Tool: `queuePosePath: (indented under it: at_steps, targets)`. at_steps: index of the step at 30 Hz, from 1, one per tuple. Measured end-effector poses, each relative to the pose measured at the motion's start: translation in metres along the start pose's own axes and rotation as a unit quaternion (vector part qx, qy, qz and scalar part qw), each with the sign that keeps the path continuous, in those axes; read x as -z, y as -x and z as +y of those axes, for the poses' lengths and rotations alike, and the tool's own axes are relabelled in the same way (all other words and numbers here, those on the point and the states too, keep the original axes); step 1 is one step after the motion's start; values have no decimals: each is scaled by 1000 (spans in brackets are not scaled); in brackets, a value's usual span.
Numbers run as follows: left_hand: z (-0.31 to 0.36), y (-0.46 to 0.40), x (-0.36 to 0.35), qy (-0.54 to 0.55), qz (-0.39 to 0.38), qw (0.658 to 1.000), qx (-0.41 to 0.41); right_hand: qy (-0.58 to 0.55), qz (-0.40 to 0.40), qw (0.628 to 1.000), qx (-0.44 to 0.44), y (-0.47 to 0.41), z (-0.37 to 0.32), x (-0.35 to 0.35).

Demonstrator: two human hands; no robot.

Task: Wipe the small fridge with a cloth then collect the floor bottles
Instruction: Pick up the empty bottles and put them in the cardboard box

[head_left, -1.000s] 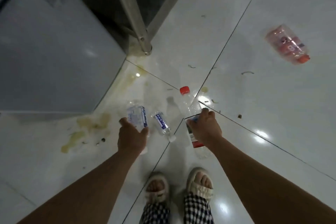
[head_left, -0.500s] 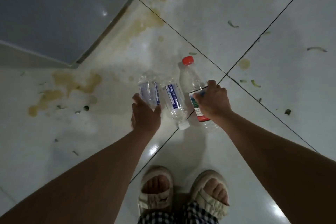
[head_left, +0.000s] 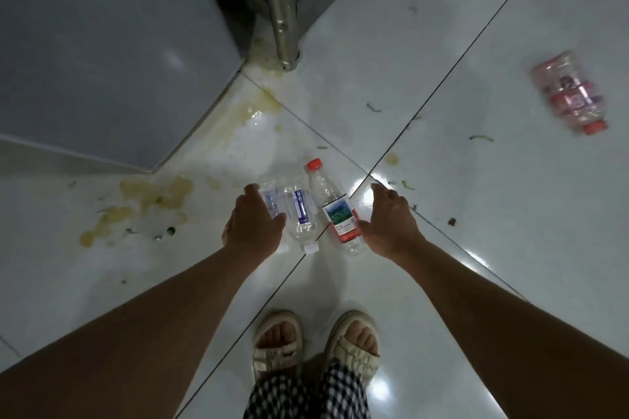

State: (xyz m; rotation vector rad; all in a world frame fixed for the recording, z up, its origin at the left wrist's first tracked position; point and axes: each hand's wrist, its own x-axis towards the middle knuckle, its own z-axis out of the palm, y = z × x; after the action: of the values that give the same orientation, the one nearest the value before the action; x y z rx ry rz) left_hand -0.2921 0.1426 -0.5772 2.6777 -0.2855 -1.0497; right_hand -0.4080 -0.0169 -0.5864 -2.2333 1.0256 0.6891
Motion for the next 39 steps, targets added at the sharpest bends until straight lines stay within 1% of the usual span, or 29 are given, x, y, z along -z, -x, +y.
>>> queuePosePath:
  at_steps: [6,10,13,18,21,23,27,30,32,34,39]
  targets:
    - [78,53,81,-60,-4,995,-74,11,10,1000,9,71,-16,101]
    - [129,85,117,-99,3,985,-140,21,22,1000,1,109,-13,158]
    - [165,101,132,-145,4,972,-185,8,37,999,-18,126,1,192]
    - [226,113,130,-182,-12,961,-207,-10,60,997,-52,129,48,245]
    - [266,111,116,-179,-20,961,-211,-10,82,994,-68,114,92,280]
    - [298,105,102,-168,-23,966,-197,-12,88,993,-80,97,130,305]
    - [366,89,58,-141,-36,977,-155,-13,72,994,-86,51,213,350]
    - [414,78,17,-107,-49,986,-120,-24,59,993,-96,18,271,370]
    - [445,69,-12,-83,-51,990,-106,-20,47,995,-91,-5,305,374]
    - [469,57,-42,-71,-49,990,-110,-24,42,995,-86,-30,333,371]
    - [499,11,-115,-99,-51,985,-135,-29,28,996,-79,-100,381,342]
